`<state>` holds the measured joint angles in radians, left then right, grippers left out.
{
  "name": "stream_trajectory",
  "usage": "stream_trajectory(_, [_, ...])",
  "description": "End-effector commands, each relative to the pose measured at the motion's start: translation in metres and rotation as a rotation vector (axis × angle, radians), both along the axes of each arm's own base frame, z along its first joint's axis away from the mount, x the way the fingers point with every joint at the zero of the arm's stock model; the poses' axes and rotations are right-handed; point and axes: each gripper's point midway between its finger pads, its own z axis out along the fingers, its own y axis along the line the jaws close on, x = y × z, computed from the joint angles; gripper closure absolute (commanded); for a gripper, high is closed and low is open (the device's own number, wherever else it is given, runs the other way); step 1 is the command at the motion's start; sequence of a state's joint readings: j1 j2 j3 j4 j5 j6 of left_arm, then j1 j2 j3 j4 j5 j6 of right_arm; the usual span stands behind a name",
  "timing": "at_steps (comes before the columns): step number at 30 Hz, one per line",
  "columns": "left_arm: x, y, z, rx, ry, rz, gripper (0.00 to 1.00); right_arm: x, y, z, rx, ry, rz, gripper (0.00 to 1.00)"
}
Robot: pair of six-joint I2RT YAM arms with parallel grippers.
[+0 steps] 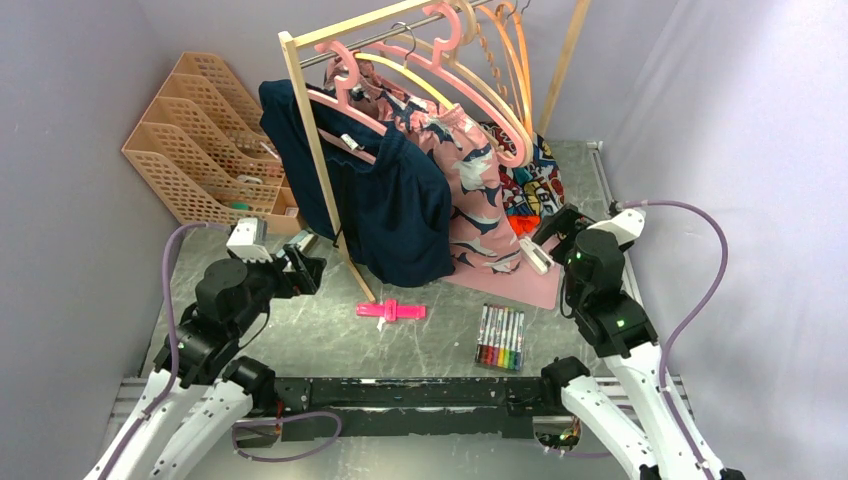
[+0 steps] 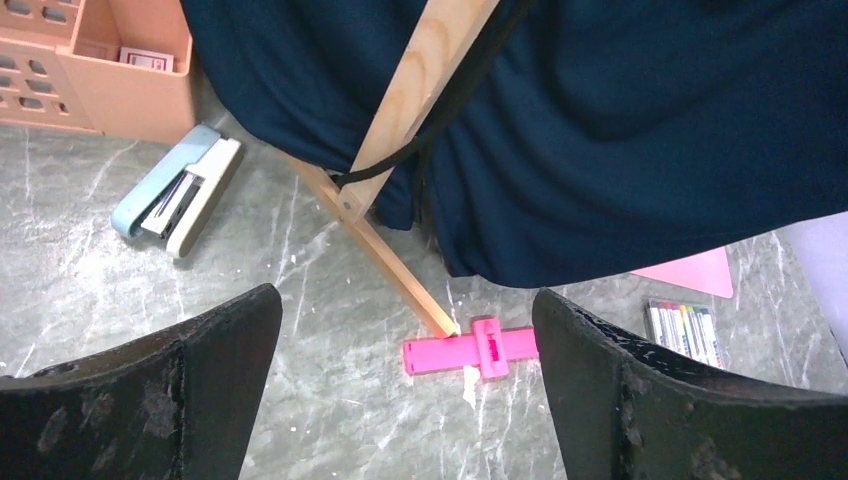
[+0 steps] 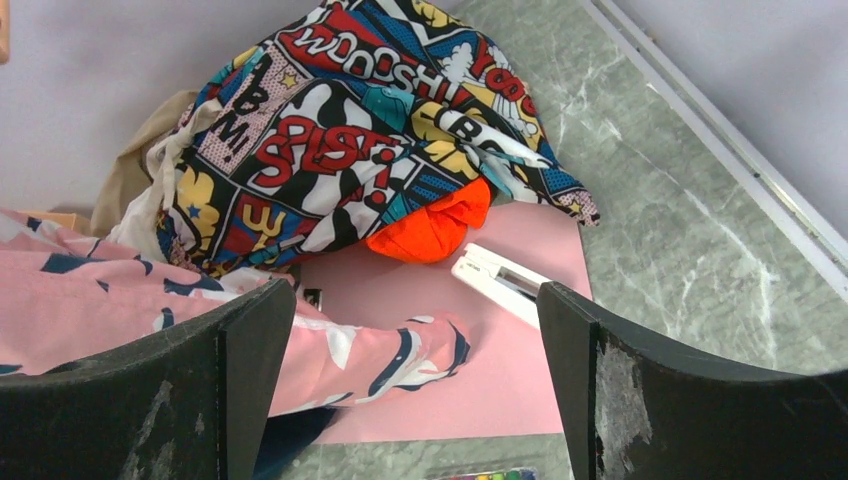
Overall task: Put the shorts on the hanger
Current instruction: Adjust the shorts at the center of the board.
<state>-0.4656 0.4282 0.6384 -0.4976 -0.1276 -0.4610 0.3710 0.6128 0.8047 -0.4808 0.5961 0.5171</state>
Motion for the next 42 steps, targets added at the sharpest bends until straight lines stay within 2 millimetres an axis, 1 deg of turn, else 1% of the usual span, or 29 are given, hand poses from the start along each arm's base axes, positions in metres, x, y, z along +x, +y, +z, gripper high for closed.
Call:
stream_trajectory(1, [0.007,0.004,-0.003,-0.02,0.008,0.055,0.01,0.002,-0.004,0.021,-0.035,-0.018,-0.018,0.04])
stream_trajectory(3, [0.008,0.0,-0.005,-0.027,0.022,0.042,0.01,0.005,-0.003,0.019,-0.045,0.001,-0.019,0.04])
stream_trajectory(6, [0.005,-0.011,-0.005,-0.022,0.021,-0.031,0.01,0.009,0.0,0.015,-0.063,0.032,-0.003,0.04])
stream_trajectory(9, [0.003,-0.016,-0.003,-0.018,0.012,-0.067,0.01,0.014,0.013,0.014,-0.09,0.051,0.081,0.04])
stream_trajectory(11, [0.001,-0.016,-0.002,-0.019,-0.001,-0.077,0.01,0.02,0.017,0.011,-0.096,0.085,0.089,0.05])
stream_trajectory(12, [0.0,-0.017,-0.001,-0.023,-0.008,-0.083,0.01,0.024,0.017,0.011,-0.092,0.1,0.071,0.05])
stream_trajectory(14, [-0.001,-0.016,0.001,-0.025,-0.018,-0.083,0.01,0.035,0.019,0.005,-0.079,0.141,0.052,0.05])
stream_trajectory(15, [-0.001,-0.016,0.002,-0.027,-0.021,-0.08,0.01,0.042,0.022,0.012,-0.051,0.129,0.052,0.06])
stream_trajectory(18, [-0.001,-0.013,0.003,-0.028,-0.027,-0.064,0.01,0.06,0.021,0.009,0.04,0.101,0.031,0.09])
stream_trajectory(19, [-0.001,-0.012,0.003,-0.027,-0.027,-0.059,0.01,0.068,0.01,0.002,0.079,0.101,-0.006,0.1])
stream_trajectory(20, [-0.001,-0.011,0.004,-0.027,-0.027,-0.052,0.01,0.074,0.0,-0.014,0.116,0.128,-0.03,0.12])
stream_trajectory(21, [-0.002,-0.011,0.004,-0.028,-0.028,-0.049,0.01,0.083,-0.012,-0.023,0.167,0.13,-0.05,0.14])
stream_trajectory(22, [-0.002,-0.011,0.004,-0.027,-0.03,-0.051,0.01,0.09,-0.018,-0.04,0.225,0.16,-0.051,0.16])
stream_trajectory(24, [-0.003,-0.013,0.004,-0.028,-0.032,-0.058,0.01,0.102,-0.03,-0.063,0.246,0.191,-0.099,0.2])
stream_trajectory(25, [-0.004,-0.013,0.004,-0.028,-0.033,-0.061,0.01,0.107,-0.033,-0.075,0.257,0.202,-0.114,0.22])
stream_trajectory(27, [-0.005,-0.015,0.004,-0.025,-0.032,-0.07,0.01,0.12,-0.044,-0.096,0.31,0.215,-0.135,0.27])
stream_trajectory(31, [-0.004,-0.016,0.002,-0.018,-0.024,-0.07,0.01,0.142,-0.059,-0.119,0.303,0.226,-0.165,0.31])
stream_trajectory(33, [-0.004,-0.016,0.001,-0.015,-0.022,-0.069,0.01,0.155,-0.062,-0.126,0.271,0.23,-0.145,0.32])
stream_trajectory(35, [-0.003,-0.016,0.0,-0.012,-0.02,-0.07,0.01,0.166,-0.066,-0.138,0.228,0.259,-0.134,0.33])
stream_trajectory(36, [-0.002,-0.016,0.0,-0.009,-0.018,-0.069,0.01,0.17,-0.066,-0.146,0.222,0.281,-0.13,0.33])
stream_trajectory(38, [-0.002,-0.016,-0.002,-0.003,-0.011,-0.067,0.01,0.181,-0.069,-0.153,0.186,0.297,-0.116,0.33])
stream_trajectory(40, [-0.001,-0.016,-0.003,0.003,-0.004,-0.062,0.01,0.187,-0.072,-0.165,0.162,0.321,-0.113,0.33])
stream_trajectory(42, [0.0,-0.016,-0.005,0.008,0.0,-0.061,0.01,0.197,-0.078,-0.174,0.119,0.335,-0.119,0.31])
